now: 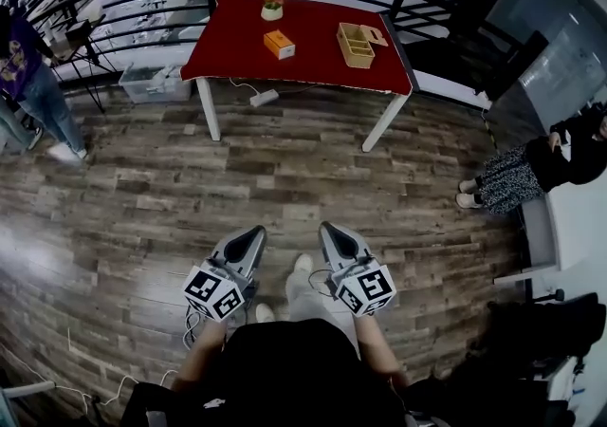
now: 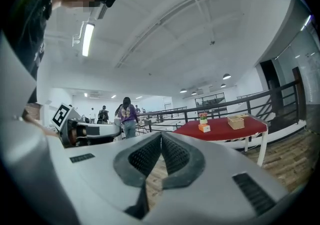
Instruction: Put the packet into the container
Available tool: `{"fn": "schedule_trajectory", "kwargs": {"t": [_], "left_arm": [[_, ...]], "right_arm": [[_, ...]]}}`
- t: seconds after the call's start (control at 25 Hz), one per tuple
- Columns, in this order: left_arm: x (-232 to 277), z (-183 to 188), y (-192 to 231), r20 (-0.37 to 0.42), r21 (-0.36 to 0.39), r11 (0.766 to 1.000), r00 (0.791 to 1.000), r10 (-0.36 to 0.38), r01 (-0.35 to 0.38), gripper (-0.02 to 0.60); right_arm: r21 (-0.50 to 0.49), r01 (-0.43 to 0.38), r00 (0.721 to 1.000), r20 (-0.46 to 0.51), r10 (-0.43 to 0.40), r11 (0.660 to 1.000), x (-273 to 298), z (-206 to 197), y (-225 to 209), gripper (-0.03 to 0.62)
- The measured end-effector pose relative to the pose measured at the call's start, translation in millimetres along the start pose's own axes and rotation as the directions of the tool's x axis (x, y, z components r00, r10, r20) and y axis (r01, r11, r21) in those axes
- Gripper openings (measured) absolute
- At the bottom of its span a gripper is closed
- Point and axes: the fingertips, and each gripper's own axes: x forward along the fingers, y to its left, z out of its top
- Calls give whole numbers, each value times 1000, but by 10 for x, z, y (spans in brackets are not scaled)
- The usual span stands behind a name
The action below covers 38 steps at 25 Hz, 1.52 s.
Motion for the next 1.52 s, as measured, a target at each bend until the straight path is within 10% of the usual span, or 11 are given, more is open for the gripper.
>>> {"fn": "schedule_trajectory", "kwargs": {"t": [0.92, 1.52], "left_arm": [[3305, 475, 1667, -37, 51, 998, 999, 38, -36, 9], [4638, 602, 2458, -86, 60, 997, 995, 53, -48, 9]], "right_arm": [[21, -67, 997, 48, 66, 998, 2402, 515, -2866, 21], [64, -62, 998, 26, 60, 996, 3407, 445, -4015, 21]]}}
